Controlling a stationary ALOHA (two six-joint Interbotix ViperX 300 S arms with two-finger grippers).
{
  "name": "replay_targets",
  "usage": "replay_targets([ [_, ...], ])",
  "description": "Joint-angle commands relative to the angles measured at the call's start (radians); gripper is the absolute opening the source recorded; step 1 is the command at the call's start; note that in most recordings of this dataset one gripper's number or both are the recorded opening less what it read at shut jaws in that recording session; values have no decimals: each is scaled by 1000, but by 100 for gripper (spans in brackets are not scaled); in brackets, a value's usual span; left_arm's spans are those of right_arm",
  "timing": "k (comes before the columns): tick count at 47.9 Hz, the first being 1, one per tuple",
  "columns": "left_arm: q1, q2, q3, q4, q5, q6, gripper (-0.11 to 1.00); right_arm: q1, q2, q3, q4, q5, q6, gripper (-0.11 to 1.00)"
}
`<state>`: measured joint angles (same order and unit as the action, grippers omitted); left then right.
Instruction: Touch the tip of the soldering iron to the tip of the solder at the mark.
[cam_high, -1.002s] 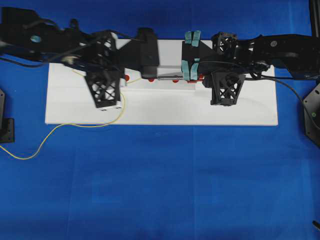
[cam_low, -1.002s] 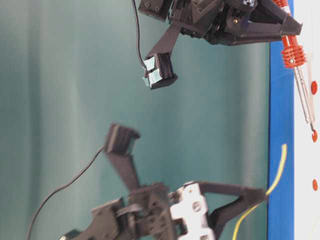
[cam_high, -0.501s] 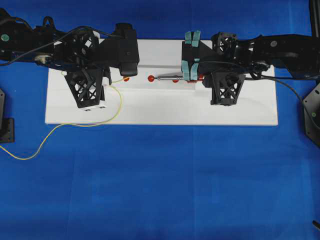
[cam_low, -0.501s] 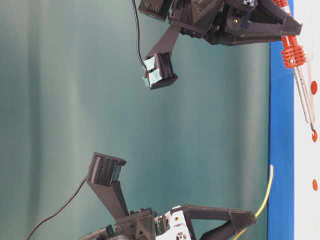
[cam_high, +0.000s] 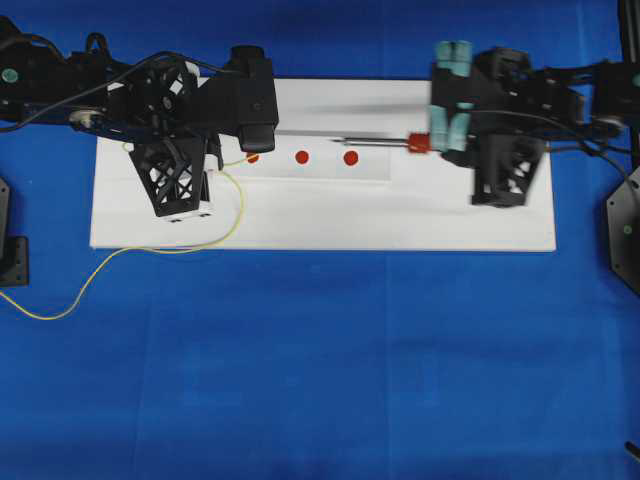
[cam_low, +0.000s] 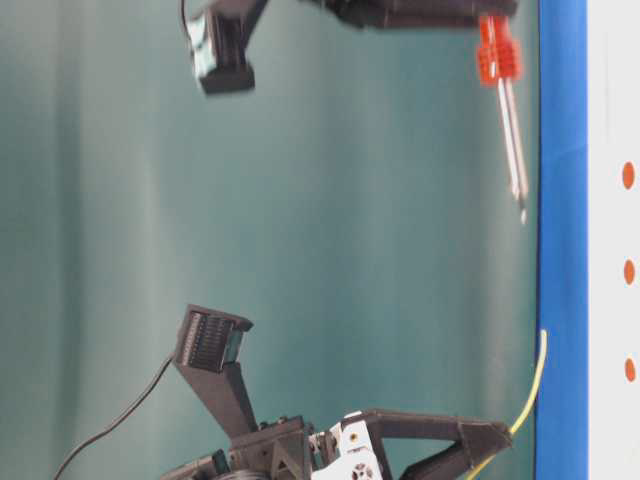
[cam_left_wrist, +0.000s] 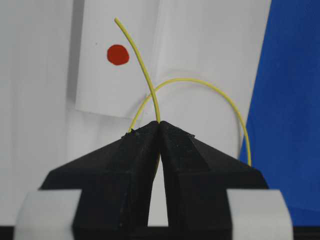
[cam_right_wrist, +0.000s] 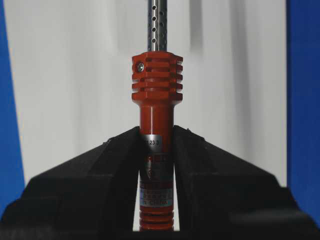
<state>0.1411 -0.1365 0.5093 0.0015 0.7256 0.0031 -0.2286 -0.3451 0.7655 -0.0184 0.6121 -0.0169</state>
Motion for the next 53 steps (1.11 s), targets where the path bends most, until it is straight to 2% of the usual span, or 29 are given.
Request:
replay_targets([
  [1,0,-18,-14,2,-6,-2,2,-6,-51,12,-3,12,12,6],
  [22,-5,2,-40,3,-51,-2,2,-6,-84,43,-61,43,72,6],
  [42,-25,230,-247,2,-80,11,2,-5,-77,46,-63,40,72,6],
  [53,-14,295,-279,3,-97,5,2,-6,-71,46,-64,38,72,6],
])
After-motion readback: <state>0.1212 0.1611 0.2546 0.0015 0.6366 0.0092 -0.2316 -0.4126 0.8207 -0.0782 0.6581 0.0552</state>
